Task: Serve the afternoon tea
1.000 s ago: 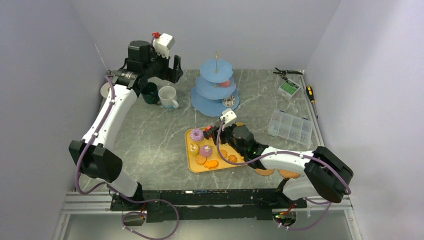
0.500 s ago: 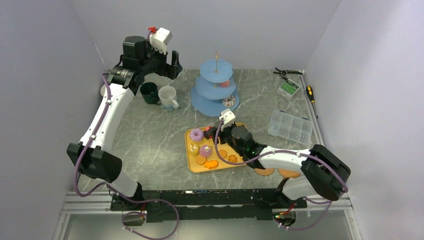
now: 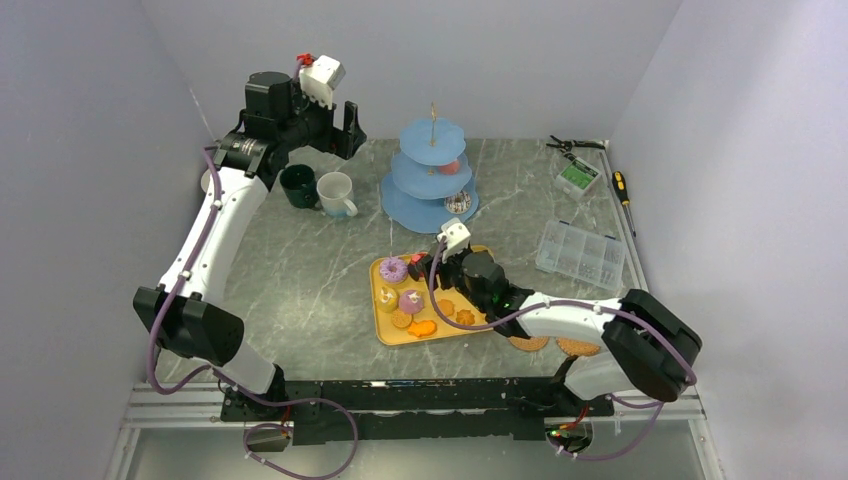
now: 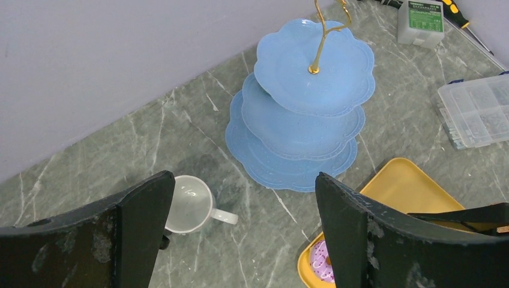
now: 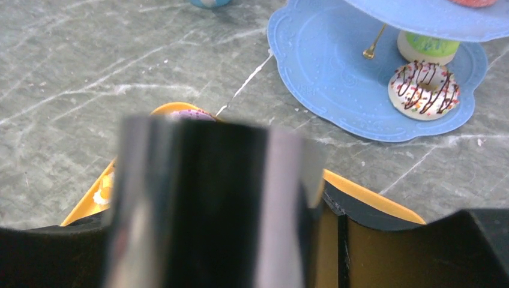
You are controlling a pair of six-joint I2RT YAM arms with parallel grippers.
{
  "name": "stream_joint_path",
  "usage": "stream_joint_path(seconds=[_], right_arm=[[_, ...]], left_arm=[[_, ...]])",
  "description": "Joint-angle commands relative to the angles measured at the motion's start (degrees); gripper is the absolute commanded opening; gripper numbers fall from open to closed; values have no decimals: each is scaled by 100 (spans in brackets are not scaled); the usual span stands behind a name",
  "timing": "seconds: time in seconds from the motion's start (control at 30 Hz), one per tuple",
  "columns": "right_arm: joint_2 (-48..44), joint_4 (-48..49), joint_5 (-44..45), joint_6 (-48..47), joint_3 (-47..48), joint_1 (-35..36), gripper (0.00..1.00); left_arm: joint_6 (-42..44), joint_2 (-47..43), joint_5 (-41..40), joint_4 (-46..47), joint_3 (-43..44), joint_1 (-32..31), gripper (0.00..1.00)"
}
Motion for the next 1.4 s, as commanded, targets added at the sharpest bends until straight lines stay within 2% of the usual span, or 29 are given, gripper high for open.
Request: stream_joint_path(seconds=[0.0, 0.17, 0.27, 0.43, 0.67, 0.9, 1.07, 1.37], right_arm=[[185, 338, -98, 118, 214, -14, 67], [395, 456, -172, 163, 218, -49, 66], [452, 546, -178, 110, 263, -72, 62], [59, 419, -53, -152, 360, -78, 52], [-302, 263, -65, -439, 541, -456, 49], [200, 341, -515, -426, 929, -1104, 49], [666, 463, -722, -428, 1205, -1319, 48], [1473, 1246, -468, -494, 1421, -1413, 48]], left_arm=[[43, -262, 149, 150, 123, 20, 93], [69, -281, 139, 171, 98, 20, 93], [80, -292, 138, 168, 71, 20, 93], [100, -297, 129, 132, 70, 20, 93], [123, -316, 126, 141, 70, 20, 93], [195, -316, 86, 153, 62, 19, 93], [231, -319, 73, 156, 65, 20, 93], [258, -311, 71, 185, 8, 21, 93]])
